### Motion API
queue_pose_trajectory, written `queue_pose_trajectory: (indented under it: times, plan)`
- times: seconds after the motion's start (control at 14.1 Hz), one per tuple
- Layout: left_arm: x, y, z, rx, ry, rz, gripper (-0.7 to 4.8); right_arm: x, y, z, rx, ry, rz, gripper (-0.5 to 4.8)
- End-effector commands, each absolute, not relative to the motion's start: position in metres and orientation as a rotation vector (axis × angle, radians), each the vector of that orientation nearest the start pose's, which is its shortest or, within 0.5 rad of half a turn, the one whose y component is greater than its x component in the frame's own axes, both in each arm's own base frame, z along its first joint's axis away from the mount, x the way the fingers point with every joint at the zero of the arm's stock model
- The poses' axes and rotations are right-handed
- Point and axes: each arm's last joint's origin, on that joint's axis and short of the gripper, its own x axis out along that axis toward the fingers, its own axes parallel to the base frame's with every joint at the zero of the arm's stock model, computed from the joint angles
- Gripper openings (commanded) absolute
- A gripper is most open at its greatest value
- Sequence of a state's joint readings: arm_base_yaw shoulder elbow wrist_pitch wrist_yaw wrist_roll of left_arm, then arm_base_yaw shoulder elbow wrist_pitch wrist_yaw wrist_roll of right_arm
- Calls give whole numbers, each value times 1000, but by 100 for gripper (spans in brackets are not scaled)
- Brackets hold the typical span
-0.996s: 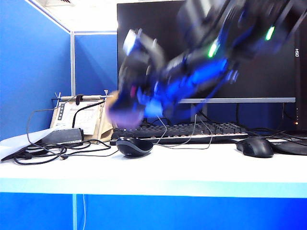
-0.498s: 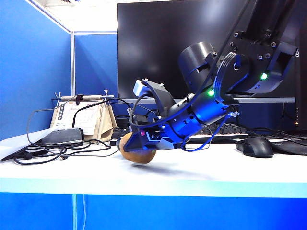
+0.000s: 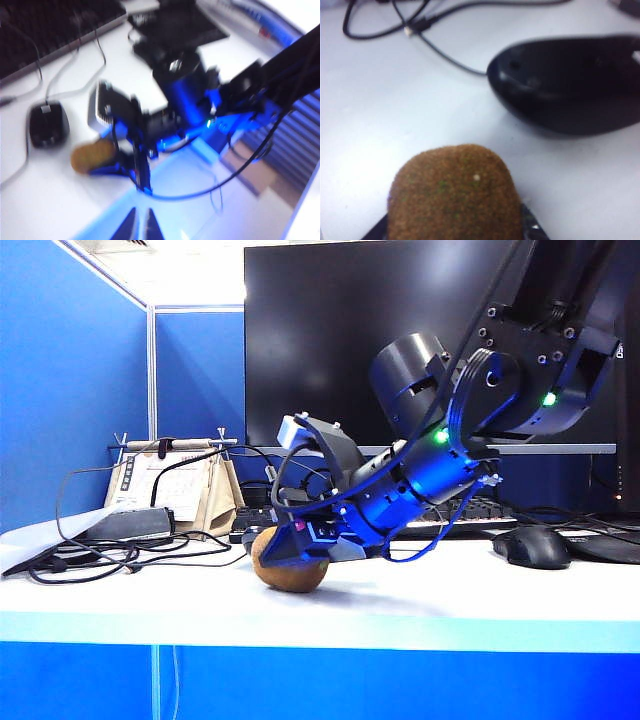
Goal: Pick up the kiwi and place it near the upside-down mouse.
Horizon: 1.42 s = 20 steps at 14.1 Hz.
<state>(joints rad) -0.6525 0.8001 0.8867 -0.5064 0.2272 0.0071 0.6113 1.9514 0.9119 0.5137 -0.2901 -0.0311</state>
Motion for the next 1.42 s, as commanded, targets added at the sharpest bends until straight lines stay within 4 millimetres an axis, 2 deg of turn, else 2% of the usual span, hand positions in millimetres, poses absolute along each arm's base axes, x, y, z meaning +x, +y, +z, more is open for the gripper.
queue_pose_trajectory:
  times: [0.07, 0.14, 0.21, 0.28, 0.43, 0.5, 0.57, 0.64, 0.71, 0.93, 1.07, 1.21, 1.28, 1.42]
  plan:
    - [106, -88, 326, 29, 331, -839, 30, 302, 223, 119, -120, 548, 894, 211]
    - [98, -81, 318, -2, 330, -809, 30, 302, 223, 119, -120, 549, 894, 218]
    - [91, -76, 311, -16, 324, -809, 30, 302, 223, 119, -120, 548, 893, 266]
    - [86, -72, 309, -23, 310, -809, 30, 302, 223, 119, -117, 550, 892, 284]
    - [76, -64, 311, -46, 255, -797, 30, 302, 223, 120, -114, 550, 892, 288]
    - [74, -61, 311, -48, 239, -773, 30, 302, 223, 120, -113, 544, 891, 333]
    - [73, -59, 311, -46, 226, -728, 30, 303, 223, 121, -104, 537, 890, 416]
    - [74, -59, 310, -43, 227, -701, 30, 303, 223, 121, -97, 535, 888, 456]
    - [75, -59, 308, -41, 228, -680, 30, 303, 223, 123, -87, 533, 885, 464]
    - [83, -64, 287, -60, 244, -672, 30, 305, 225, 136, -68, 447, 890, 464]
    - [85, -66, 280, -84, 259, -668, 30, 305, 224, 157, -54, 355, 891, 464]
    - [85, -66, 280, -85, 260, -667, 30, 302, 215, 202, -31, 198, 853, 463]
    - [86, -65, 279, -83, 251, -636, 30, 297, 205, 231, -18, 117, 792, 449]
    - [90, -67, 268, -82, 238, -580, 30, 284, 184, 273, 29, 49, 710, 254]
